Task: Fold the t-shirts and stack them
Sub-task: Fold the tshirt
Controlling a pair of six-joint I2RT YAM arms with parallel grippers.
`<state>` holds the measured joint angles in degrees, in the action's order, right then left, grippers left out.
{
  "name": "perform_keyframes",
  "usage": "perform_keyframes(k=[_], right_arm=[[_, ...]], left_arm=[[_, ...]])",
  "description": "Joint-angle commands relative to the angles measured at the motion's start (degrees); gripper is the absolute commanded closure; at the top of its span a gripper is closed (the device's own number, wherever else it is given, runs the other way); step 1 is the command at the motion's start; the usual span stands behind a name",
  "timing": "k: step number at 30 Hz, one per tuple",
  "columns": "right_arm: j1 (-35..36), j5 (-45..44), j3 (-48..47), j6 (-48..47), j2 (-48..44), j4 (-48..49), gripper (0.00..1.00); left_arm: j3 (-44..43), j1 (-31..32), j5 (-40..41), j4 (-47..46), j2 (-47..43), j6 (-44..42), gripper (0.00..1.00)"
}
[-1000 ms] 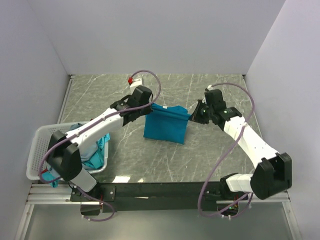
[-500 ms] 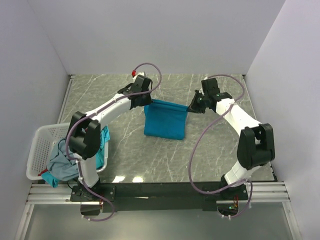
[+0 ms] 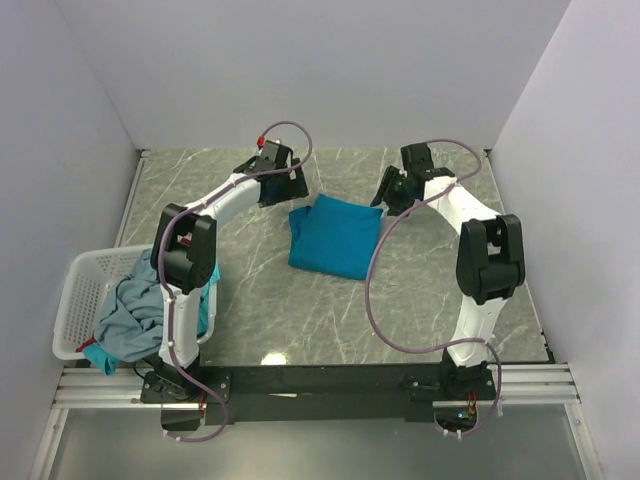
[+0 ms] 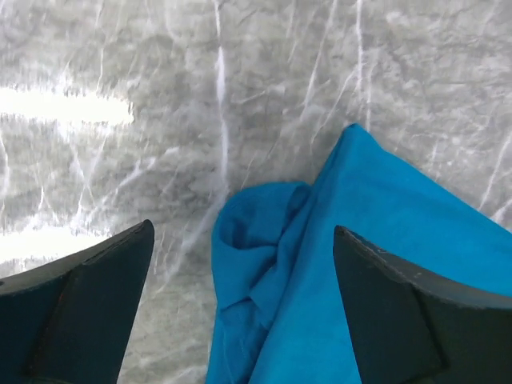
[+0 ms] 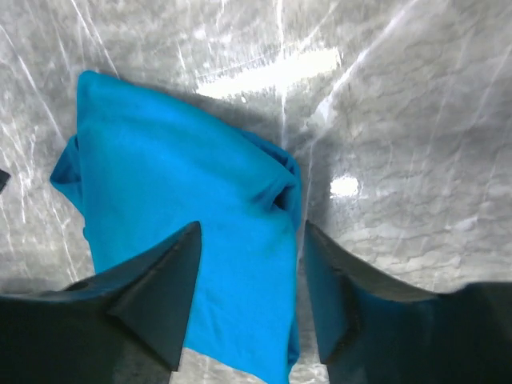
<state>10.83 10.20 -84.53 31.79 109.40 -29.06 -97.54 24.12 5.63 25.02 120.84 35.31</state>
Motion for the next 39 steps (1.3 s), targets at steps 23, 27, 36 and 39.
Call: perform_keyframes(k=[23,27,36,39], right_arm=[[-0.11,2.2,7.63,-6.21,-6.05,7.88,0.42],[-0.19,2.02,5.08,-5.34,-2.89,8.4,0.48],[-0.2,1.67,2.71,-4.72,1.77,8.49,0.6],[-0.28,1.14,2.7,-4.63,2.04,8.49,0.61]], left_arm=[[-7.21,0.67,-16.26,-6.03,5.8,-4.81,0.04],[-12.67,0.93,-17.05,-4.98,10.9,-4.99,0.14],[-17.42,1.98,-17.49,-10.87,16.62,-3.58,0.38],[-19.01,2.16,-17.84,-9.99,18.47,-3.58,0.43]])
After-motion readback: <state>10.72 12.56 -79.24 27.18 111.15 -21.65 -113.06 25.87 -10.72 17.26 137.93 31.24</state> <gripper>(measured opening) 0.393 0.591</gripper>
